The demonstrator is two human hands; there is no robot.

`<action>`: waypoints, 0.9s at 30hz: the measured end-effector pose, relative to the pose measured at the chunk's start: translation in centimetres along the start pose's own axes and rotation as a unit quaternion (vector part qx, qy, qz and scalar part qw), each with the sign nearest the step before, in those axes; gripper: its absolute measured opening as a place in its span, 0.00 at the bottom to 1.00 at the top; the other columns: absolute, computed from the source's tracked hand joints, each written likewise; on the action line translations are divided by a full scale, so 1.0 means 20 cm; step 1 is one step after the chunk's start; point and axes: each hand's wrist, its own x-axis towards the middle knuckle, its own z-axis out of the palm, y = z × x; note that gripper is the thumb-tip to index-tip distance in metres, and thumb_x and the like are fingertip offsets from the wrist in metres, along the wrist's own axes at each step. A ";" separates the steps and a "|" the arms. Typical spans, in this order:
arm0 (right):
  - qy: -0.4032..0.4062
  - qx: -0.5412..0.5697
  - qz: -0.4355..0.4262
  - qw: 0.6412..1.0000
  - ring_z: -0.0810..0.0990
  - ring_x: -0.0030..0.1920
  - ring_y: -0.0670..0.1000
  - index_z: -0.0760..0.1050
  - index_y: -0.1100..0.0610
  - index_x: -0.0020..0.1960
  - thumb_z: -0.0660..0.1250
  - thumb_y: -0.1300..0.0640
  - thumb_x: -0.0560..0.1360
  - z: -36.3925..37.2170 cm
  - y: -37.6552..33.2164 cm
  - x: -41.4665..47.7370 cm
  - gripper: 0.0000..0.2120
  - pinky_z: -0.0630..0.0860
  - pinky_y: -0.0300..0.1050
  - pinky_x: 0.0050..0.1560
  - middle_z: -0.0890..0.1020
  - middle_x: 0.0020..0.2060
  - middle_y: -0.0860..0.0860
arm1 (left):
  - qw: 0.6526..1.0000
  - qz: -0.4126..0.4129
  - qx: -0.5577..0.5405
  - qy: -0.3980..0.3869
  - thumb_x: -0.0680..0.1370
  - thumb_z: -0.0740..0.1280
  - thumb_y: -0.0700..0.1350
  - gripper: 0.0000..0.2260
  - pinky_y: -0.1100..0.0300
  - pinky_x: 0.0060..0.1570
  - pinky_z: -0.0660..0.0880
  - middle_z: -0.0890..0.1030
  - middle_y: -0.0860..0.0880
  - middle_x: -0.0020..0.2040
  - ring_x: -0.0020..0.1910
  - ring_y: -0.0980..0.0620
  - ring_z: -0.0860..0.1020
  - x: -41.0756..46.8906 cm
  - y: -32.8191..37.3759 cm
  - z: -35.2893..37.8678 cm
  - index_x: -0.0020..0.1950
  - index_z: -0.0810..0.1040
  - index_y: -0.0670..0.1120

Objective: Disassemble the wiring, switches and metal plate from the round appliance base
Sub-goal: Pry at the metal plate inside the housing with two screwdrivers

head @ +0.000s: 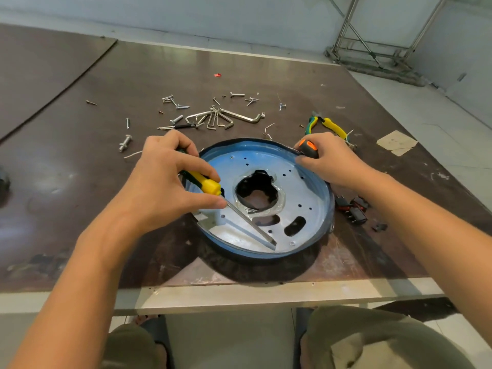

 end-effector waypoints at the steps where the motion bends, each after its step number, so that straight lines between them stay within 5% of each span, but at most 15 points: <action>1: 0.007 -0.007 0.002 1.000 0.80 0.53 0.56 0.81 0.54 0.56 0.70 0.56 0.79 0.00 -0.01 0.01 0.07 0.77 0.52 0.52 0.83 0.52 0.54 | 1.000 0.005 0.002 -0.001 0.57 0.76 0.65 0.19 0.67 0.46 0.64 0.69 0.58 0.48 0.53 0.53 0.65 0.00 0.02 0.01 0.44 0.85 0.60; 6: 0.006 -0.068 0.016 0.998 0.78 0.47 0.58 0.79 0.58 0.51 0.68 0.55 0.80 0.01 -0.04 0.02 0.06 0.69 0.48 0.43 0.81 0.45 0.55 | 1.000 0.005 0.018 -0.005 0.58 0.77 0.63 0.16 0.68 0.46 0.63 0.69 0.56 0.48 0.54 0.53 0.63 0.01 0.08 0.05 0.43 0.82 0.64; 9: 0.127 -0.097 0.001 0.987 0.76 0.42 0.57 0.79 0.56 0.50 0.69 0.49 0.80 -0.10 -0.07 0.00 0.10 0.70 0.49 0.42 0.79 0.40 0.53 | 1.000 0.005 0.019 -0.004 0.57 0.76 0.65 0.17 0.68 0.46 0.63 0.69 0.55 0.49 0.54 0.53 0.63 0.01 0.08 0.05 0.43 0.83 0.64; 13: 0.165 0.305 -0.056 0.936 0.71 0.25 0.47 0.74 0.52 0.43 0.72 0.50 0.79 -0.29 -0.22 -0.14 0.11 0.70 0.39 0.27 0.72 0.27 0.45 | 1.000 0.002 0.018 0.003 0.56 0.71 0.69 0.21 0.66 0.46 0.63 0.68 0.54 0.50 0.54 0.53 0.63 0.01 0.08 0.06 0.44 0.84 0.62; 18: 0.017 0.607 -0.068 0.792 0.69 0.30 0.49 0.69 0.55 0.48 0.58 0.46 0.84 -0.19 -0.40 -0.36 0.13 0.68 0.42 0.32 0.70 0.31 0.48 | 0.999 -0.014 0.036 0.012 0.57 0.75 0.65 0.19 0.60 0.49 0.63 0.69 0.54 0.51 0.55 0.52 0.63 0.01 0.09 0.04 0.45 0.85 0.61; 22: 0.021 0.688 -0.086 0.720 0.66 0.30 0.49 0.68 0.56 0.48 0.53 0.48 0.84 -0.06 -0.45 -0.43 0.14 0.66 0.43 0.32 0.68 0.32 0.50 | 0.999 -0.016 0.041 0.016 0.57 0.73 0.66 0.20 0.62 0.47 0.62 0.68 0.54 0.51 0.54 0.53 0.62 0.00 0.09 0.03 0.45 0.85 0.61; 27: 0.021 0.711 -0.094 0.697 0.65 0.29 0.49 0.70 0.56 0.48 0.62 0.45 0.78 0.05 -0.41 -0.45 0.14 0.65 0.41 0.30 0.68 0.31 0.51 | 0.999 -0.018 0.045 0.024 0.56 0.74 0.65 0.21 0.65 0.44 0.62 0.68 0.54 0.51 0.54 0.54 0.62 -0.01 0.07 0.01 0.45 0.86 0.59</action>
